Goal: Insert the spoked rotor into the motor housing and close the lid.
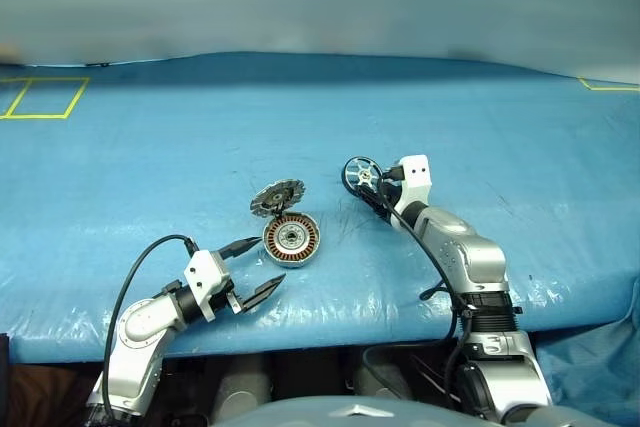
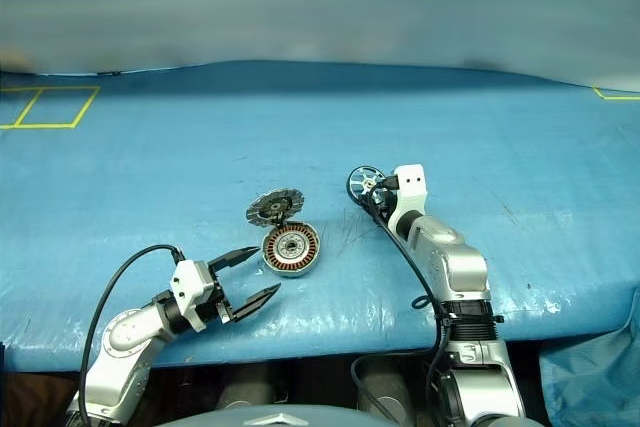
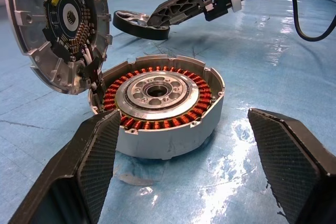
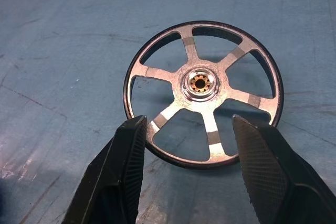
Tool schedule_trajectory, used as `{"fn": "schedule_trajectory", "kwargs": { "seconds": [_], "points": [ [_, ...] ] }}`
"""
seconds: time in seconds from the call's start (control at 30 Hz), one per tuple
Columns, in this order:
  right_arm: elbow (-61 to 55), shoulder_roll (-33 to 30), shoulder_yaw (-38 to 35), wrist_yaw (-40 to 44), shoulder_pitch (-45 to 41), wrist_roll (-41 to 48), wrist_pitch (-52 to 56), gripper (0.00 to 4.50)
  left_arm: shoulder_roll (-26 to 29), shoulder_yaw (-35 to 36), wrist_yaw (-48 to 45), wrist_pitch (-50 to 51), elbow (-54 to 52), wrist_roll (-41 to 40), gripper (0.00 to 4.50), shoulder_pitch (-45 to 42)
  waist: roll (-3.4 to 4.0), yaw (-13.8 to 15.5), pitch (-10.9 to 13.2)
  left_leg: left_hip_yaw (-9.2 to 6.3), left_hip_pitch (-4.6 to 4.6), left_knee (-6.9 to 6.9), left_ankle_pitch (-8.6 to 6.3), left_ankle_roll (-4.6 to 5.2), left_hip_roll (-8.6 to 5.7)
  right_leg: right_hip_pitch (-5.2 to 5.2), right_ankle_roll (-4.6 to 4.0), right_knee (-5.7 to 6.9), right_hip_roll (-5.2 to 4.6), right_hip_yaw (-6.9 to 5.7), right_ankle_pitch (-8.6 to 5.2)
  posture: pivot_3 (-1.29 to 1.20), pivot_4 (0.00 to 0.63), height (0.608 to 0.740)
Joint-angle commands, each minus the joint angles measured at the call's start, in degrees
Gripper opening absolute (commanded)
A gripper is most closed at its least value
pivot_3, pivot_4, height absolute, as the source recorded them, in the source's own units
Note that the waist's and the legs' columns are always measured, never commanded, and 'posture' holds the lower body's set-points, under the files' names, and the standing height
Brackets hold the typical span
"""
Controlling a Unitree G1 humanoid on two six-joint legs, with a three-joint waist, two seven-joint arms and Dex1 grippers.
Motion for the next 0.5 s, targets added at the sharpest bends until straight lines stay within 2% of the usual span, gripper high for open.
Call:
{"fn": "schedule_trajectory", "kwargs": {
  "seconds": [0.03, 0.5],
  "points": [
    [-0.82, 0.11, -0.54, 0.08, -0.16, 0.53, -1.26, 2.71, 0.02, 0.25, 0.44, -0.94, -0.40, 0.45, 4.12, 0.11, 0.00, 0.00, 0.00, 0.00, 0.00, 0.00, 0.00, 0.00, 0.00, 0.00, 0.00, 0.00, 0.00, 0.00, 0.00, 0.00, 0.150, 0.740],
    [-0.68, 0.99, -2.13, 0.06, -0.62, 2.63, -0.04, 2.71, 0.13, 0.33, 0.97, -1.08, -0.69, 0.59, 4.12, 0.50, 0.00, 0.00, 0.00, -0.02, 0.00, -0.02, 0.00, 0.00, 0.00, -0.01, 0.00, -0.01, -0.01, 0.00, 0.00, 0.00, 0.150, 0.740]
  ]
}}
